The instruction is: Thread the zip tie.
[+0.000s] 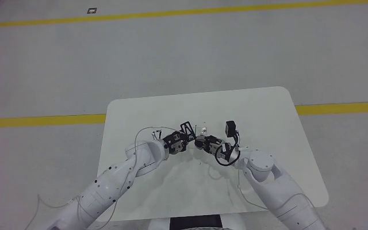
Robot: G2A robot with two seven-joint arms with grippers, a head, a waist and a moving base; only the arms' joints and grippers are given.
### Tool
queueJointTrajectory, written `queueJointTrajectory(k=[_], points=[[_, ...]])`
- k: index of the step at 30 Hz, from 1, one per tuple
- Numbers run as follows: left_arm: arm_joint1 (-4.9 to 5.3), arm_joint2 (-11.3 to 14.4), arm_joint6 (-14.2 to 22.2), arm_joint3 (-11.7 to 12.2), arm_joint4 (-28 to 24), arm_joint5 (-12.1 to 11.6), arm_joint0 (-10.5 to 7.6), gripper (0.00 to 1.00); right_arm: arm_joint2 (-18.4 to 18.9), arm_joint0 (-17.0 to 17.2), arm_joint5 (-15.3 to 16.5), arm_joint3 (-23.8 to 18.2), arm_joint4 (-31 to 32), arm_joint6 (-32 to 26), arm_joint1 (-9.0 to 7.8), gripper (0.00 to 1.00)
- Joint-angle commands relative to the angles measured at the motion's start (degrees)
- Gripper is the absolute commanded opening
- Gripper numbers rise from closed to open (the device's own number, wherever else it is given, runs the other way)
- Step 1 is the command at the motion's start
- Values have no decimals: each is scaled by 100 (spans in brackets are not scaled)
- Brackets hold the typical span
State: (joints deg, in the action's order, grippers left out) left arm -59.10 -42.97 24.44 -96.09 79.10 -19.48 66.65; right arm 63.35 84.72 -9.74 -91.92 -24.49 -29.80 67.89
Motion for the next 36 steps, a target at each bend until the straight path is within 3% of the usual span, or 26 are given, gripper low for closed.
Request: queueJointTrajectory(k=[1, 2, 3, 4, 5, 24, 26, 29, 32, 36], points=[[0, 0, 0, 0, 0, 0, 0, 0, -1, 0, 1, 0, 4, -2, 0, 0], [0, 0, 0, 0, 0, 0, 0, 0, -1, 0, 3, 2, 5, -5, 0, 0], [0, 0, 0, 0, 0, 0, 0, 13, -1, 0, 4, 3, 2, -9, 0, 0], [0, 0, 0, 0, 0, 0, 0, 41, -1, 0, 5, 6, 0, -11, 0, 0], [0, 0, 0, 0, 0, 0, 0, 100, 0, 0, 5, 7, -1, -12, 1, 0], [0, 0, 0, 0, 0, 0, 0, 100, 320, 141, 239, -72, 110, -124, -69, 0], [3, -17, -180, 28, -190, 0, 35, 100, 368, 171, 277, -92, 106, -121, -77, 0], [82, -167, -408, 140, -684, 0, 58, 100, 462, 227, 345, -123, 105, -126, -94, 0], [252, -131, -682, 127, -1250, 0, 80, 100, 551, 282, 419, -156, 124, -174, -114, 0], [559, 57, -990, 171, -2194, 0, -49, 100, 632, 340, 531, -185, 160, -255, -134, 0]])
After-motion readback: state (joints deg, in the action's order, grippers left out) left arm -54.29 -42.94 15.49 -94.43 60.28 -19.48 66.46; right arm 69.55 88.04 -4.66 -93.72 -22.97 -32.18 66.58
